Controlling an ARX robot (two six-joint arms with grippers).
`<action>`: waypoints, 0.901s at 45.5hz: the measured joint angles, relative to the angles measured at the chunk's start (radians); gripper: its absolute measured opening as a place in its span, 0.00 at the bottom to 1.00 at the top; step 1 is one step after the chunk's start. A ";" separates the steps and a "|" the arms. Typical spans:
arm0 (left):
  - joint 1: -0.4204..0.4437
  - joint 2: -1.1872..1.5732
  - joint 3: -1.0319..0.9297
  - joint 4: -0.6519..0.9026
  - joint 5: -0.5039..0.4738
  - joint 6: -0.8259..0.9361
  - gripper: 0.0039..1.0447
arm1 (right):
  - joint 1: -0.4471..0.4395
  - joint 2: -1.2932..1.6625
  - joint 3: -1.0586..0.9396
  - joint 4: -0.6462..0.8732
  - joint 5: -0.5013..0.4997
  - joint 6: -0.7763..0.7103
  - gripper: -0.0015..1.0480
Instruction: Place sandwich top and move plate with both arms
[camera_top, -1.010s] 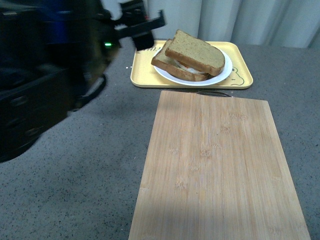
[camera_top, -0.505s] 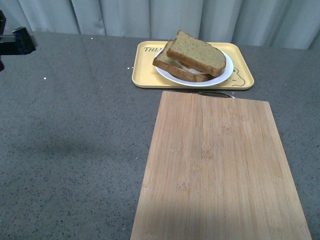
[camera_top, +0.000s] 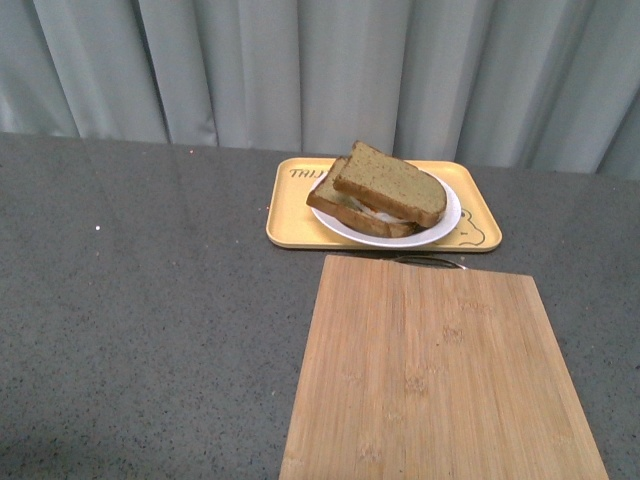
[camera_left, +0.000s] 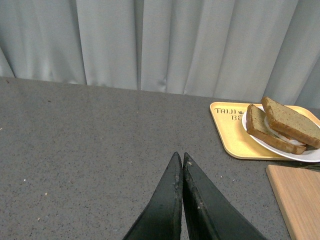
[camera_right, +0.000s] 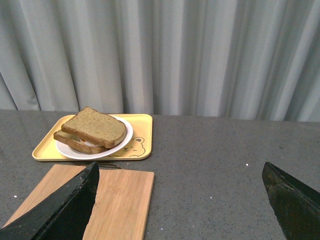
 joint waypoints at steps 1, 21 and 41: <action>0.004 -0.021 -0.006 -0.015 0.005 0.000 0.03 | 0.000 0.000 0.000 0.000 0.000 0.000 0.91; 0.088 -0.364 -0.052 -0.295 0.088 0.003 0.03 | 0.000 0.000 0.000 0.000 0.000 0.000 0.91; 0.088 -0.640 -0.053 -0.550 0.089 0.003 0.03 | 0.000 0.000 0.000 0.000 0.000 0.000 0.91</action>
